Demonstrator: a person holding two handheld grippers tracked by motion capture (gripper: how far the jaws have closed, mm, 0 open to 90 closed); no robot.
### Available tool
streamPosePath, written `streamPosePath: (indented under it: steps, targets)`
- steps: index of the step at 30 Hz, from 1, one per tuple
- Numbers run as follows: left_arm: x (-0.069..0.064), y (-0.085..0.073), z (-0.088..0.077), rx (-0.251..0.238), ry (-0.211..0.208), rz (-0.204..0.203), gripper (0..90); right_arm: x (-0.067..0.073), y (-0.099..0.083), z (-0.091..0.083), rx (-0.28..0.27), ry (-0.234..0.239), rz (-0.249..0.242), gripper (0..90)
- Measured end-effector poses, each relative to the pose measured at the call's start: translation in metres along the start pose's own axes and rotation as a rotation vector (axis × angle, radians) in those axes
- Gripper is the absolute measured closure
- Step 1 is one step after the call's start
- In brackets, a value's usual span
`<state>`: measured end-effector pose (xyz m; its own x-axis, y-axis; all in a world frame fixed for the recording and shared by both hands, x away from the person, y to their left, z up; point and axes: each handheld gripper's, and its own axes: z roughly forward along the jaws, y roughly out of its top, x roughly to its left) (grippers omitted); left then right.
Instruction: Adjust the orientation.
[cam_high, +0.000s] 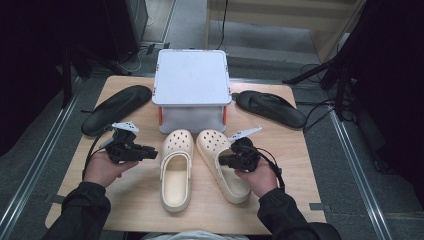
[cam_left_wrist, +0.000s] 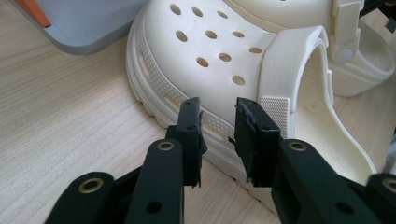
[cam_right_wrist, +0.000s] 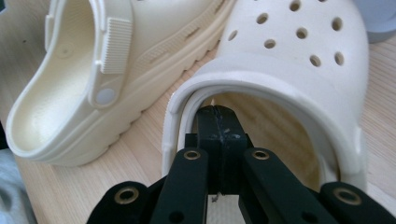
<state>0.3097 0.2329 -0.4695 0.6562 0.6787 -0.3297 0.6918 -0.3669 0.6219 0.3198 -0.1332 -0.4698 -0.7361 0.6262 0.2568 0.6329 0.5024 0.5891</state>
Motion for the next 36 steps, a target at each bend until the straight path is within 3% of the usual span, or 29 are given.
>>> streamPosePath:
  steps: [11,19,28,36]
  targets:
    - [0.000,0.000,0.001,0.008,-0.001,-0.003,74.2,0.012,0.005,0.012,-0.019,0.032,-0.012,90.0]
    - [0.000,0.000,0.003,0.015,-0.036,-0.016,79.3,0.019,0.007,0.020,-0.036,0.056,-0.001,90.0]
    - [0.001,-0.001,0.014,0.050,-0.052,-0.016,80.0,0.026,0.010,0.026,-0.064,0.040,-0.007,90.0]
    - [-0.005,0.000,0.025,0.085,-0.071,0.011,80.7,0.028,0.010,0.028,-0.079,0.038,-0.009,90.0]
